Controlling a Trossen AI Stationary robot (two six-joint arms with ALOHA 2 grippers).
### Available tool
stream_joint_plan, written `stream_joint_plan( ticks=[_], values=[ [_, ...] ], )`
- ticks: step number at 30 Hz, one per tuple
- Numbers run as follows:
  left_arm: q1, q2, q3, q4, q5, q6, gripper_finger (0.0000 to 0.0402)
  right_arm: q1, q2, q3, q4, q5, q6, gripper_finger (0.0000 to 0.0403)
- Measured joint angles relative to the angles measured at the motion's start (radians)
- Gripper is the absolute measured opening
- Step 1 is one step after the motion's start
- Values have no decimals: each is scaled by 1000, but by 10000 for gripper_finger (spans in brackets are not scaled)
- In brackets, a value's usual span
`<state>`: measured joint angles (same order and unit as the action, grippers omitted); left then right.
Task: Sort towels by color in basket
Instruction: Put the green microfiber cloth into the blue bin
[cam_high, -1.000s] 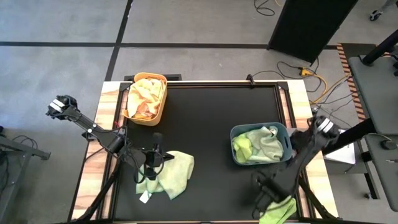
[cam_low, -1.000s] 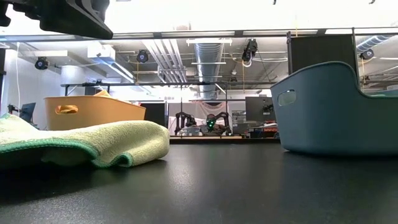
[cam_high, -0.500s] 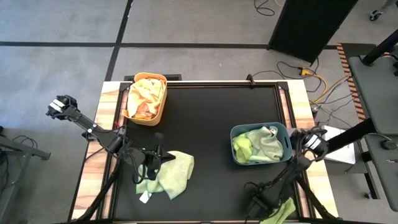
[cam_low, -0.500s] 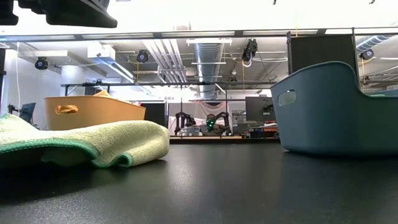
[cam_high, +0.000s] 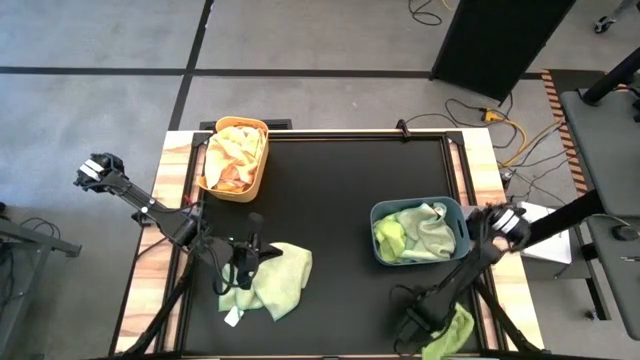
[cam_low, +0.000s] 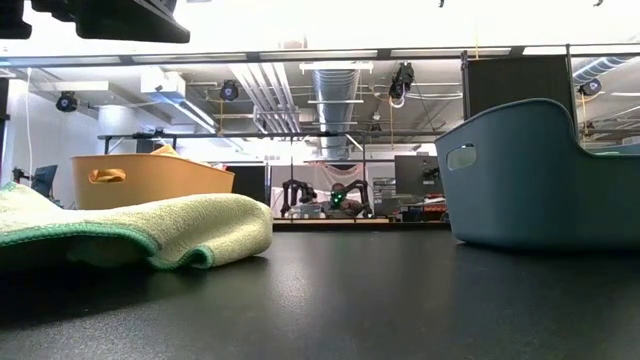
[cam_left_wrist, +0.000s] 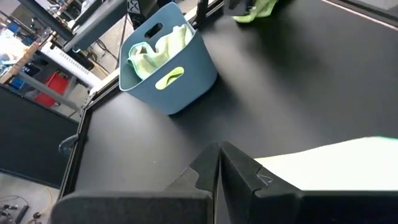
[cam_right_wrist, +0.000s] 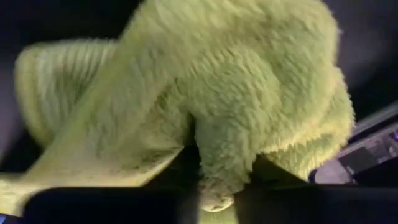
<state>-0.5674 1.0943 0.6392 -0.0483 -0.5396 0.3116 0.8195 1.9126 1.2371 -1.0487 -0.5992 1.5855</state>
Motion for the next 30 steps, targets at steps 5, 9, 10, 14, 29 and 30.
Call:
stream_joint_plan(
  ticks=[5, 9, 10, 14, 29, 30],
  values=[
    [0, 0, 0, 3, 0, -47, 0, -42, -130, 63, -184, 194, -12, 24],
    [0, 0, 0, 3, 0, -100, 0, -71, -260, 134, -350, 558, 19, 22],
    [0, 0, 0, 3, 0, -112, 0, -75, -294, 145, -380, 662, 36, 22],
    [0, 0, 0, 3, 0, -180, 0, -89, -416, 140, -460, 1086, 142, 21],
    [0, 0, -13, -55, 2, -434, 0, -338, -529, -268, -479, 851, 202, 20],
    [0, 0, -13, -57, 2, -442, 0, -347, -526, -302, -451, 810, 188, 22]
  ],
)
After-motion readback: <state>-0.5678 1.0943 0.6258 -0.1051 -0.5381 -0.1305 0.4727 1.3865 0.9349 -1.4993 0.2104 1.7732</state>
